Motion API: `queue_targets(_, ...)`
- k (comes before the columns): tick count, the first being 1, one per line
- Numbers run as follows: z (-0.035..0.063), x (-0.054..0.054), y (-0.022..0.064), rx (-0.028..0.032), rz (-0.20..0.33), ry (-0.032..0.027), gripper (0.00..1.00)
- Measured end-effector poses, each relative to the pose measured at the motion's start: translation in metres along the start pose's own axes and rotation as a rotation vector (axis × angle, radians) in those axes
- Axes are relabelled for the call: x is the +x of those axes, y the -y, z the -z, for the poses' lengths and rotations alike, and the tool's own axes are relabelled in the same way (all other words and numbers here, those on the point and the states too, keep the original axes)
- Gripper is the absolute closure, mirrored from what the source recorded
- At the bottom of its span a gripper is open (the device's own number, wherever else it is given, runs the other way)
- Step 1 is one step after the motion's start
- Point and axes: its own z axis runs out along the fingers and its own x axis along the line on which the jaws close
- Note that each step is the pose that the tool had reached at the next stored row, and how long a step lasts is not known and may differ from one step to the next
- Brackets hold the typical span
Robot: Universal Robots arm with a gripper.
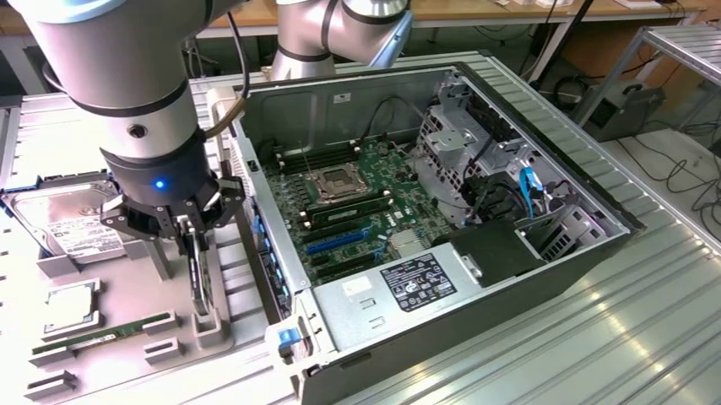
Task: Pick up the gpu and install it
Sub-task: 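Pick up the gpu and move the gpu toward the slot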
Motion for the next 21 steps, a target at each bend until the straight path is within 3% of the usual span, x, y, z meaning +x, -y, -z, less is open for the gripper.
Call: queue_targets(21,0.0038,0.0000,-0.0014,0.0000,0.000,0.0000,0.74)
